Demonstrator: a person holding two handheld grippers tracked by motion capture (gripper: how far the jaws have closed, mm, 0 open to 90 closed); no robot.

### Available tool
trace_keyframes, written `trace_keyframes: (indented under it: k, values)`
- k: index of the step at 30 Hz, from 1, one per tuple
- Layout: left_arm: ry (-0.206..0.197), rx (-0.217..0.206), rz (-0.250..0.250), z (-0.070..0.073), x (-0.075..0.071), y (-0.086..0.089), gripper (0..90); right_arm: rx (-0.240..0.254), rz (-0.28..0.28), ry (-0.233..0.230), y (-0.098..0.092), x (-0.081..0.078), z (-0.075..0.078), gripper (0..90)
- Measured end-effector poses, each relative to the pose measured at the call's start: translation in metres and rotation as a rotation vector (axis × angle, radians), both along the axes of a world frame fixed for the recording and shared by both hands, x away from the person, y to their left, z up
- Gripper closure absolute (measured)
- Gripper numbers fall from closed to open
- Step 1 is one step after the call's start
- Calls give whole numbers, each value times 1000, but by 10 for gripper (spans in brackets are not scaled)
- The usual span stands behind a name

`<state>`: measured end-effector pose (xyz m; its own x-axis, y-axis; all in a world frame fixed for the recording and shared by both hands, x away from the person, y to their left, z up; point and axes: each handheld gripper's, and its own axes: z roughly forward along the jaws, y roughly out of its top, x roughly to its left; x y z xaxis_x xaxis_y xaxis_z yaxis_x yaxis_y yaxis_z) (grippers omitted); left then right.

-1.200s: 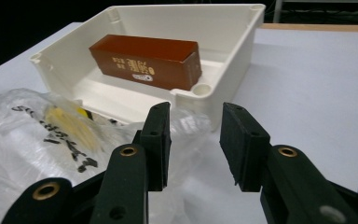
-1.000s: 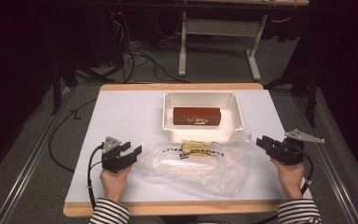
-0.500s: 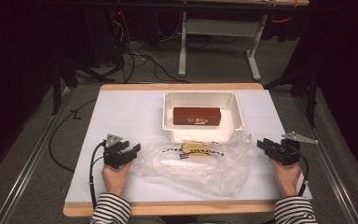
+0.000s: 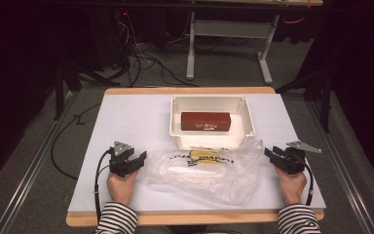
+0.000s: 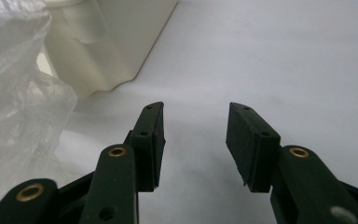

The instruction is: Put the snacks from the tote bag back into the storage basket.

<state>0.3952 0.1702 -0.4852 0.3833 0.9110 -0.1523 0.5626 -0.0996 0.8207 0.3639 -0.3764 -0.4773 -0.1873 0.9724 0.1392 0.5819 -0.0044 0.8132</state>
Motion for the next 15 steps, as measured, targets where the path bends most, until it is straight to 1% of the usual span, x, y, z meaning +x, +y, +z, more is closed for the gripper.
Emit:
trace_keyframes:
  k: [2,5,8,10,12,15]
  values:
    - [1,-16,5,0,0,2,435,-15,-11,-12,1,-1,0,548]
    - [10,-12,2,0,1,1,432,-38,-8,-11,3,-1,0,530]
    - [15,-7,0,0,1,1,428,-38,-12,-9,3,-1,0,517]
    - [14,-10,0,0,1,1,426,-27,-21,-5,3,-1,0,508]
    - [15,-11,0,0,1,1,422,-25,-24,-6,2,-1,0,503]
    - [15,-12,-2,0,1,1,417,-23,-28,9,2,0,-1,492]
